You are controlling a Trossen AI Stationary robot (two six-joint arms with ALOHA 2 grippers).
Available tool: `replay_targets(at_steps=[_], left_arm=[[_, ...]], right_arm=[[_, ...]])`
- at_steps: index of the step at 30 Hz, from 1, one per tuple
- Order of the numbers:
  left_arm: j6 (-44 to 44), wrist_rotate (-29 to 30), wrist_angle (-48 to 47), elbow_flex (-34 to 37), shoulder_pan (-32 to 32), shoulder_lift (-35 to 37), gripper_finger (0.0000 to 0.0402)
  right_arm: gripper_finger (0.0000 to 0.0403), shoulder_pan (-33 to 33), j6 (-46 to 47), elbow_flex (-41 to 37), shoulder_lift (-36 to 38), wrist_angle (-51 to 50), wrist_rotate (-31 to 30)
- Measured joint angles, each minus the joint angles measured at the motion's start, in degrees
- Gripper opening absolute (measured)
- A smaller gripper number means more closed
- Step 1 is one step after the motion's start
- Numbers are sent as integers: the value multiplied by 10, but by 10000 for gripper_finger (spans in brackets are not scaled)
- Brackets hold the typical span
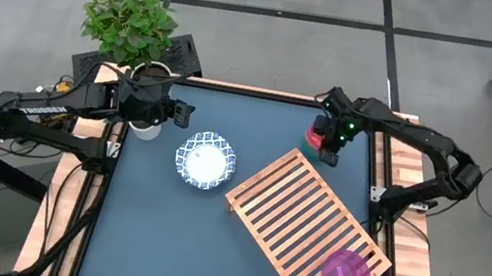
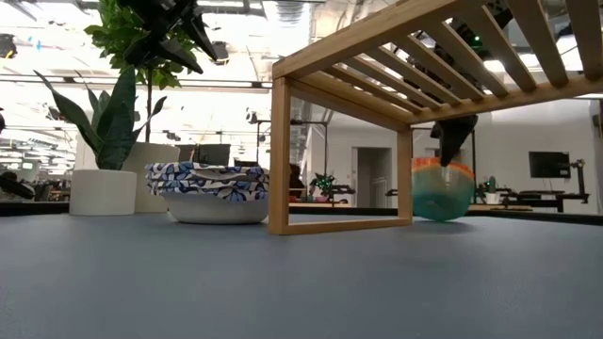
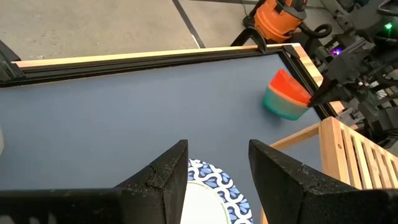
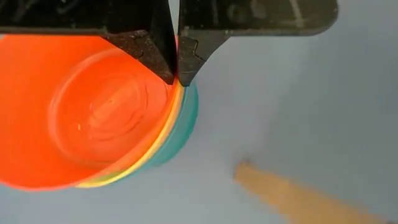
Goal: Place and stack bowls onto a shelf
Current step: Stack the small red bowl on top of the small purple bowl on the shelf
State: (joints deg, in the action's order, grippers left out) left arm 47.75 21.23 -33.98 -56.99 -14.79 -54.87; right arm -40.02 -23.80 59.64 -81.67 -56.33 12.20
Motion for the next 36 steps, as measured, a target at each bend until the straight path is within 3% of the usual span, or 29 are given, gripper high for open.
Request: replay_targets(at_steps=[7,14,29,36], left_arm=[[-3,0,0,0,0,0,153],[-3,0,0,0,0,0,153],[-9,1,0,0,0,0,153],[-14,1,0,0,0,0,153]], right_arm=[[26,-3,4,0,-2,2,0],[20,-2,13,0,0,16,-66],[21,2,61,0,71,48,-60],[21,15,93,1,116,4,-54]])
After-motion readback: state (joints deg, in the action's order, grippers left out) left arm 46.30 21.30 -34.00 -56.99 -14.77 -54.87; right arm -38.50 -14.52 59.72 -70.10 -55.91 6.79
